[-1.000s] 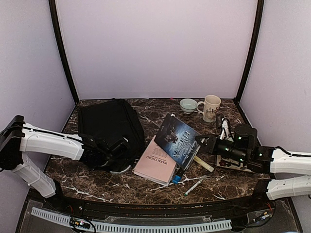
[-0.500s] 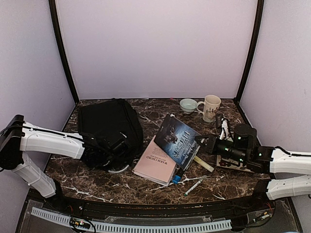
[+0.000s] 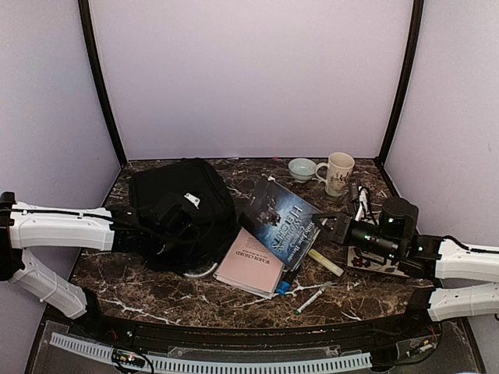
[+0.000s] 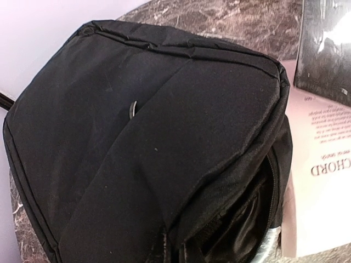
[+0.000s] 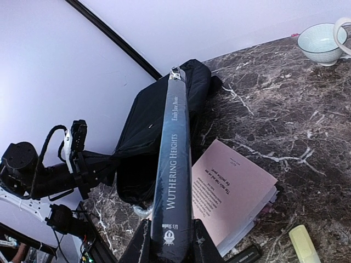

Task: Pack the student bag
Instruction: Grab the largest pocket of the student bag.

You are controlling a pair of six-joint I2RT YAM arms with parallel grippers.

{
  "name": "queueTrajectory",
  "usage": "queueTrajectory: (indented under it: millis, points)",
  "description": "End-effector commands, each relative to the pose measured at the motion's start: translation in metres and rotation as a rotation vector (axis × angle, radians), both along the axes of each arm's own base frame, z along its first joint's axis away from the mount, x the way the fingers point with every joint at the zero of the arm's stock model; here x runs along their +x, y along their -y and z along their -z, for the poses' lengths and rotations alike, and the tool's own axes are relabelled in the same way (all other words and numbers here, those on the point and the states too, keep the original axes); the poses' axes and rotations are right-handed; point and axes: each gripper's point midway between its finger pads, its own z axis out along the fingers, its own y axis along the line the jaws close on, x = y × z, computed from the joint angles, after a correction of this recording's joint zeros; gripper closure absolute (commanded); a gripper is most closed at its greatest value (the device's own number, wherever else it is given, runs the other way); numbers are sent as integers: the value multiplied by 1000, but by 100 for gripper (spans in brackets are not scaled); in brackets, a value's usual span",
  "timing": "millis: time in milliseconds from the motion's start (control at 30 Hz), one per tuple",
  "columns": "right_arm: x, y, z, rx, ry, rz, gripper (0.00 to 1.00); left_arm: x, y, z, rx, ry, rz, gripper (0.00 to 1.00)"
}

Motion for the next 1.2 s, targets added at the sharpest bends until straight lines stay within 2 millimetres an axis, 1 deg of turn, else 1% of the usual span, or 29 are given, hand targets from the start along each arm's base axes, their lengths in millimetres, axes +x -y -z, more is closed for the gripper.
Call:
queueTrajectory:
  millis: [0,133,267,400,533,733,933,1167]
  points:
    - [-11,-6,-101,289,199,-65,100,14,19,-44,-148,80,27,100]
    - [-13,-7,-104,311,193,-82,100,22,18,-49,-189,76,19,100]
    - [-14,-8,-97,320,172,-86,100,31,15,-57,-248,79,5,100]
    - [-12,-12,-89,324,146,-91,100,37,16,-71,-316,100,17,100]
    - [-11,-18,-84,335,128,-111,100,42,18,-80,-348,111,14,100]
    - [-10,-25,-79,351,107,-132,100,46,20,-89,-405,123,20,100]
    - [-10,-33,-67,362,70,-159,100,49,20,-96,-446,134,15,100]
    - [-8,-44,-56,379,35,-186,100,47,26,-104,-498,133,46,100]
